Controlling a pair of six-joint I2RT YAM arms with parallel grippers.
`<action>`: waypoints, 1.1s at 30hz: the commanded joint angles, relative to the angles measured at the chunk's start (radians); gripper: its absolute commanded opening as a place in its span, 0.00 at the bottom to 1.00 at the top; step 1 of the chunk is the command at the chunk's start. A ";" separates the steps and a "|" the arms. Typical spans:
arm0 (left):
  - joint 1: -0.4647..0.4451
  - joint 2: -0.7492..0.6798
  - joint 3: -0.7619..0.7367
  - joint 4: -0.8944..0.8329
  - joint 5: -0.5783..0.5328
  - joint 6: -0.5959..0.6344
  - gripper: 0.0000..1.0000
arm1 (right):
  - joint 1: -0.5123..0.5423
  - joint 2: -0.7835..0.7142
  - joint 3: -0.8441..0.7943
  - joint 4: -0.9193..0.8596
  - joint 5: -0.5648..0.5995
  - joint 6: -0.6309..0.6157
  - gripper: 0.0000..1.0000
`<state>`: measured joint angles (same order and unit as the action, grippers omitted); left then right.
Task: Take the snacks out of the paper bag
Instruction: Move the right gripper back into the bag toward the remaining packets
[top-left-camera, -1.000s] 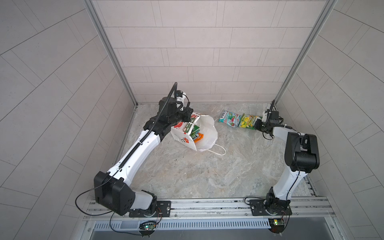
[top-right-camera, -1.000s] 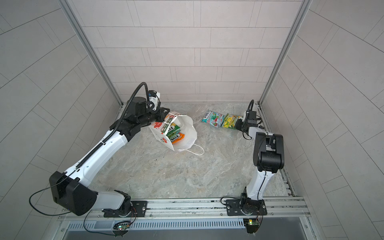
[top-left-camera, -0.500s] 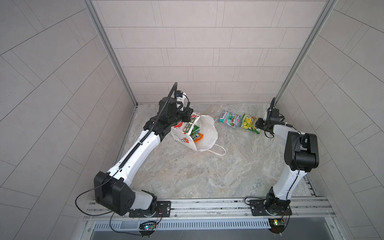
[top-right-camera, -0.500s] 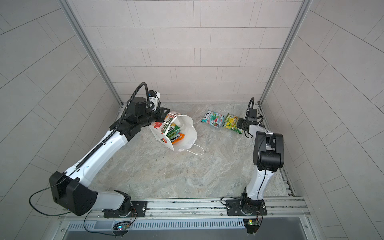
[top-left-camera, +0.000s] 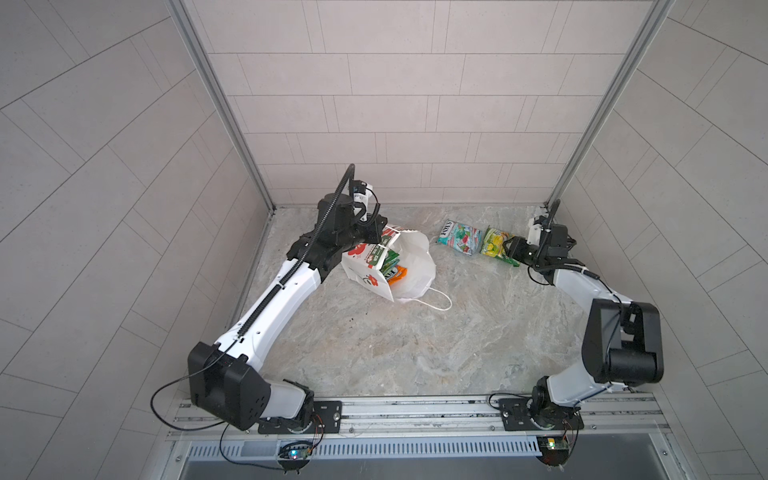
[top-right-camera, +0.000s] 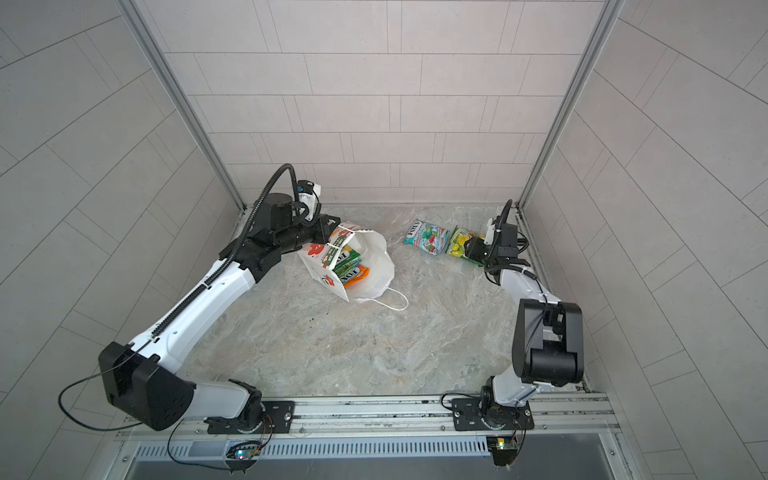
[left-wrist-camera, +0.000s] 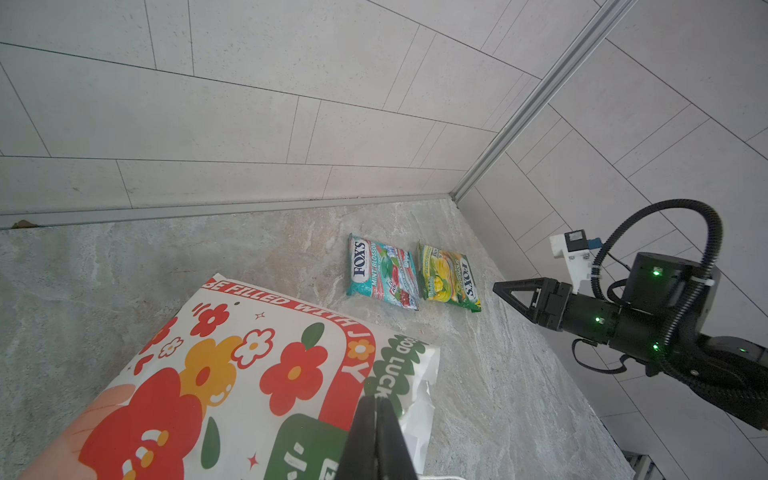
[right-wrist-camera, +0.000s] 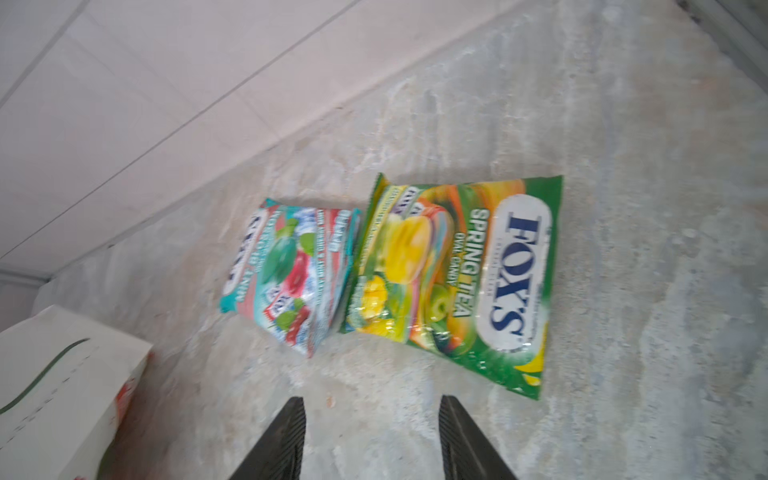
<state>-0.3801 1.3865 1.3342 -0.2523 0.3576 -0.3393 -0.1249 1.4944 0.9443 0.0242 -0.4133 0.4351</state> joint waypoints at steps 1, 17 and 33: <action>-0.003 -0.011 0.005 0.004 0.023 0.023 0.00 | 0.089 -0.092 -0.041 0.029 -0.072 0.002 0.53; -0.019 -0.008 0.012 -0.009 0.079 0.055 0.00 | 0.668 -0.235 -0.197 0.178 0.081 0.018 0.49; -0.029 -0.066 -0.046 -0.002 0.088 0.088 0.00 | 0.923 0.090 -0.041 0.216 0.230 0.113 0.44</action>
<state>-0.4068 1.3495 1.2987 -0.2676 0.4290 -0.2691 0.7921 1.5497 0.8715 0.2337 -0.2424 0.5083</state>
